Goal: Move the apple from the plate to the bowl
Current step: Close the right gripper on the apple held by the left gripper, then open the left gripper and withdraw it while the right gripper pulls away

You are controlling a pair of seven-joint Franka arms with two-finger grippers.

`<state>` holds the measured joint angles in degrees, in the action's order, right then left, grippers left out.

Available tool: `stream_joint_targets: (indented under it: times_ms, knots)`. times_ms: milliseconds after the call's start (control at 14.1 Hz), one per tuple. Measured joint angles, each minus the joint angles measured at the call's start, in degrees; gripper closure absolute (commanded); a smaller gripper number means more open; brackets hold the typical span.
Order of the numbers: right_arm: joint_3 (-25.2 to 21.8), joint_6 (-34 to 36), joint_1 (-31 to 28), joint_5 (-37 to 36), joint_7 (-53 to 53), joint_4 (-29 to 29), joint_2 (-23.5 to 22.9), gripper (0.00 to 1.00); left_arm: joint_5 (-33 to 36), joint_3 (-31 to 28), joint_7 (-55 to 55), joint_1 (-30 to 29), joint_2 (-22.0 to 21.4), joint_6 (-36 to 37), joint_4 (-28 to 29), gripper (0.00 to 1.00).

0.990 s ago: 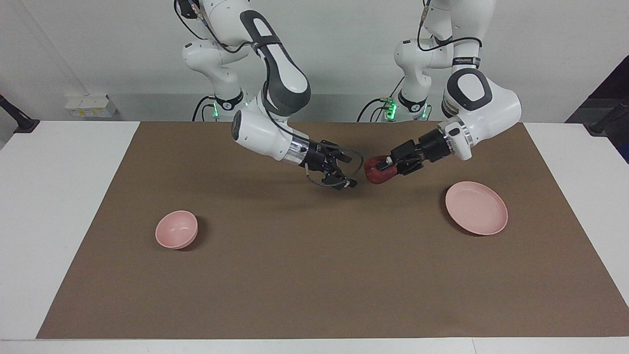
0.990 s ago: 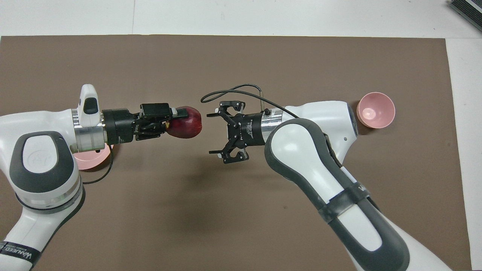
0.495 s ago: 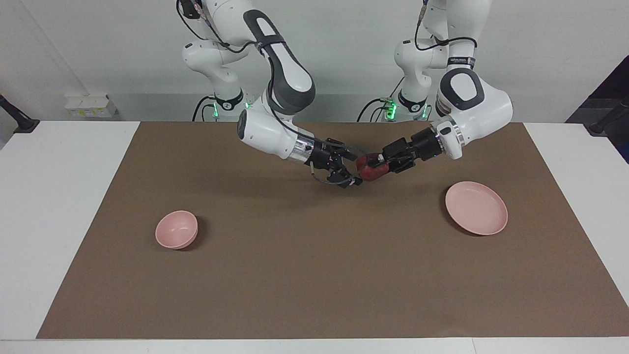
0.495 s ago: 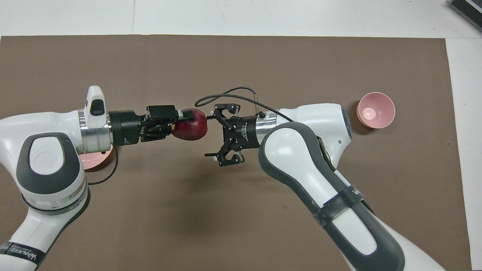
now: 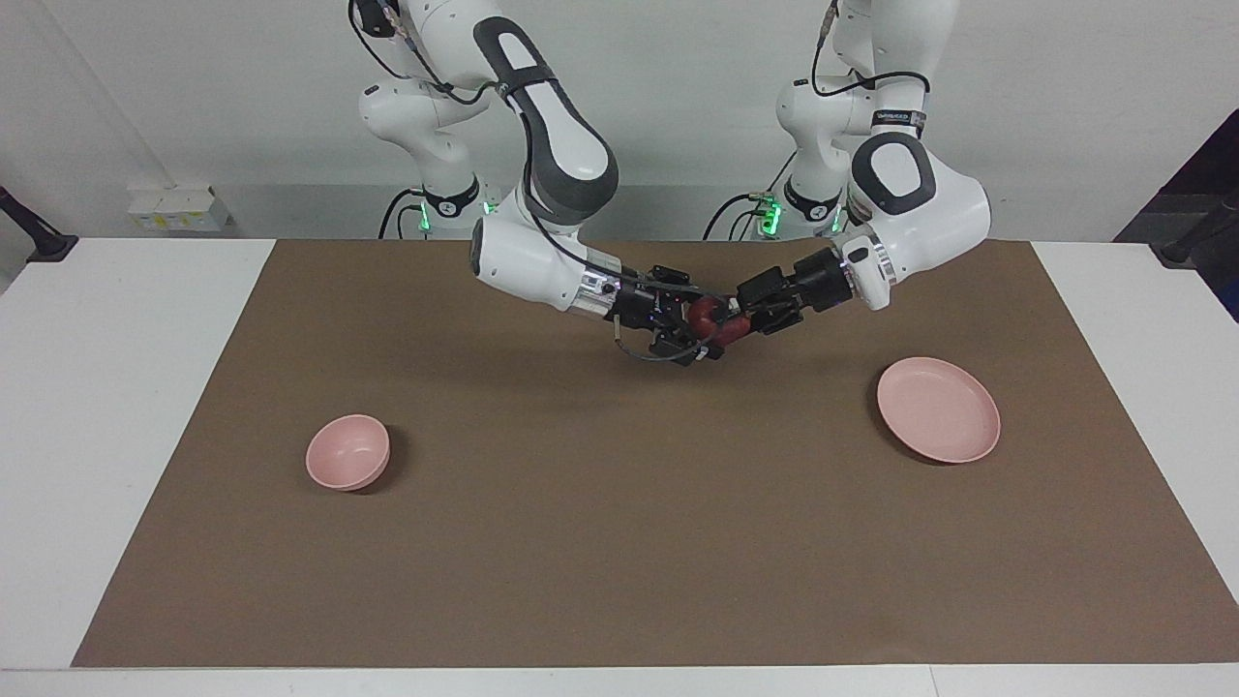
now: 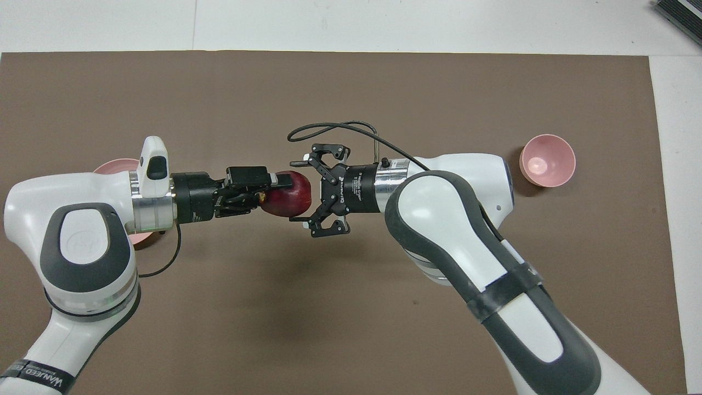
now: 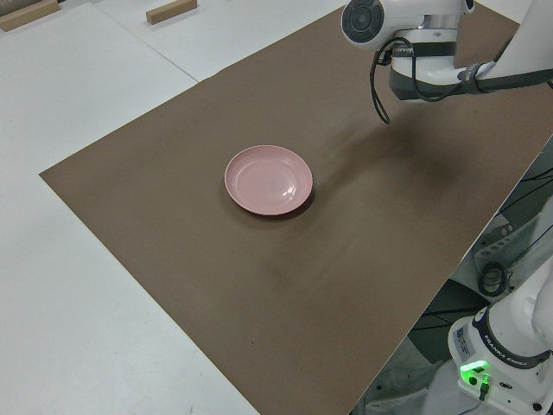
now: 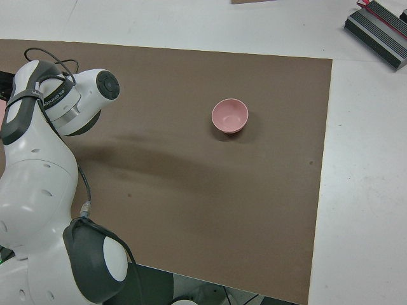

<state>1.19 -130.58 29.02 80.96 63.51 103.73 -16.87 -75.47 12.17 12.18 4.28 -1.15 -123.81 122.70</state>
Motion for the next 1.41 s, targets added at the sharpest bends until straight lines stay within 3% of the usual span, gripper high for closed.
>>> stream_joint_targets:
  times_ms: [283,354,424,566,707,919,990,1131,1414]
  knots:
    - [-0.04,0.04,-0.04,0.01,0.00,-0.01,0.18,1.00,-0.01,-0.03,-0.04,0.00,-0.16,-0.13,-0.05,0.99]
    - [-0.04,0.04,-0.04,0.01,0.00,-0.01,0.19,1.00,-0.01,-0.03,-0.06,0.00,-0.17,-0.13,-0.06,0.76]
    - [-0.04,0.04,-0.05,0.01,0.00,-0.01,0.19,1.00,0.00,-0.03,-0.15,0.00,-0.17,-0.13,-0.08,0.47]
    - [-0.04,0.07,-0.08,0.04,0.05,-0.01,0.25,1.00,1.05,0.07,-0.91,0.01,-0.16,-0.16,-0.47,0.28]
    - [0.00,0.08,-0.06,0.15,0.05,-0.04,0.30,1.00,5.80,0.46,-4.21,0.02,-0.16,-0.23,-1.92,0.15]
    - [-0.40,-0.99,-0.15,-0.53,-0.16,0.09,0.19,1.00,17.80,0.93,-11.09,0.62,-0.28,-0.12,-4.95,0.09]
    - [-0.65,-1.86,-0.25,-2.14,-0.17,0.11,0.16,1.00,21.23,1.00,-12.24,0.82,-0.34,-0.07,-5.58,0.01]
    - [-1.06,-3.30,-1.02,-6.69,-0.17,0.03,0.17,1.00,28.87,0.98,-12.61,0.85,-0.40,0.05,-5.50,0.00]
    - [-1.25,-5.93,-3.96,-19.40,-0.17,-0.15,0.17,1.00,50.91,0.48,-12.79,0.64,-0.15,0.15,-4.79,0.00]
